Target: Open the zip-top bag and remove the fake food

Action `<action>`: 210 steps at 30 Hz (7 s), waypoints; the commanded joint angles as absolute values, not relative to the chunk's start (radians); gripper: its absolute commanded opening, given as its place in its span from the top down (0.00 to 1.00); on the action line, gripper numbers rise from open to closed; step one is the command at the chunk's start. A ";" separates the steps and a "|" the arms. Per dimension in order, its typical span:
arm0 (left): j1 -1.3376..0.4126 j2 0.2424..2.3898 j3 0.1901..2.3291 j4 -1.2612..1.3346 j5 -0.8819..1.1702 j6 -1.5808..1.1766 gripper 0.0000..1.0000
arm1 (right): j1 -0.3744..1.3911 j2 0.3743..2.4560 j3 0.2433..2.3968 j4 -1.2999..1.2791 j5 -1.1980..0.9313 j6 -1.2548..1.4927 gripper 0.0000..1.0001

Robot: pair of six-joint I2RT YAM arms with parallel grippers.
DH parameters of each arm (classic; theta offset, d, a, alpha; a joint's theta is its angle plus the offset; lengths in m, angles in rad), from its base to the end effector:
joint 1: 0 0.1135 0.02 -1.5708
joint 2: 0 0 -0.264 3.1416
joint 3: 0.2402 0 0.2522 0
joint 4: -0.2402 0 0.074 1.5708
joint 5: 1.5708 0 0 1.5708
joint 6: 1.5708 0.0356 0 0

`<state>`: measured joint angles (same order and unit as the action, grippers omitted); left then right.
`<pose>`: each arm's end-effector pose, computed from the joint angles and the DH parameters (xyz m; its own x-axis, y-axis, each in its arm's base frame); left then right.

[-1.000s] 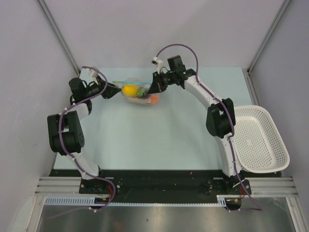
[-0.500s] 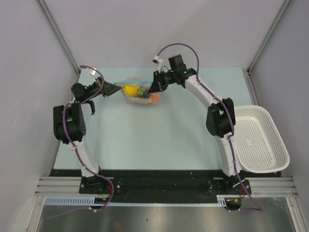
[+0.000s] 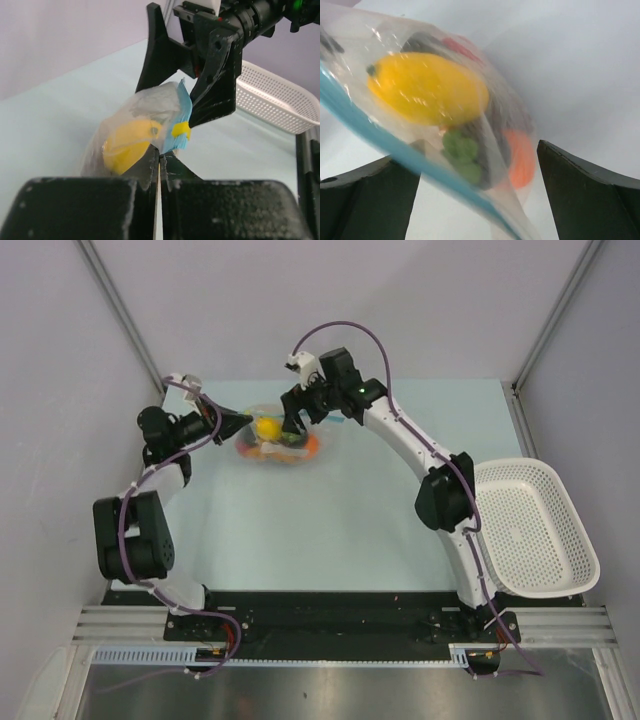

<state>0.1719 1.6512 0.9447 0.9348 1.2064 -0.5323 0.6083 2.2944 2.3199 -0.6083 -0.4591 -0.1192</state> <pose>0.3514 0.0273 0.2829 -0.2320 -0.2239 -0.9466 0.8333 0.4563 -0.3121 0.4231 0.3139 0.3193 -0.3514 -0.3746 -0.8580 -0.8638 0.4831 0.1429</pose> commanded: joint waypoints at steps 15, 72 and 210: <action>0.110 1.496 1.023 0.330 1.121 -0.035 1.00 | 0.729 2.217 2.399 -0.450 -0.621 -0.347 0.75; 0.192 1.382 0.854 0.515 0.928 -0.210 1.00 | 0.716 2.073 2.083 -0.351 -0.497 -0.348 1.00; -0.215 1.135 1.109 -0.259 0.126 -0.647 1.00 | 0.680 1.993 1.985 -0.529 -0.437 0.351 0.97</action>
